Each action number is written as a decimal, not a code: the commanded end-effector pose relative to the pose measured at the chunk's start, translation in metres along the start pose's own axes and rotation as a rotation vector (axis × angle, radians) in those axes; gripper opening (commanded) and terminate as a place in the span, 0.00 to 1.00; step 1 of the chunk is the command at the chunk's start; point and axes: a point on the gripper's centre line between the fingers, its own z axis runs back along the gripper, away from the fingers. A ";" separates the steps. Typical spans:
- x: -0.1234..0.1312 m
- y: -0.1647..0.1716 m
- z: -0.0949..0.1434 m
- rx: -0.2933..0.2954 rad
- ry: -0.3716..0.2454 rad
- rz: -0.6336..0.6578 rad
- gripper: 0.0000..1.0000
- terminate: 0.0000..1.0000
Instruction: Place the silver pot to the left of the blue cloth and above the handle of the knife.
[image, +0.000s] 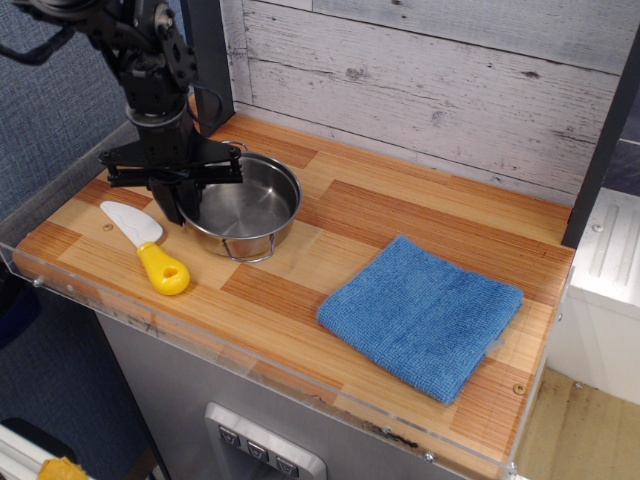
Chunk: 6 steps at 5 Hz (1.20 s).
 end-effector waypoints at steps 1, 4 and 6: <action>-0.006 0.015 -0.002 -0.039 0.026 0.047 0.00 0.00; -0.004 0.019 -0.002 -0.016 0.064 0.097 1.00 0.00; 0.001 0.014 0.012 -0.080 0.037 0.058 1.00 0.00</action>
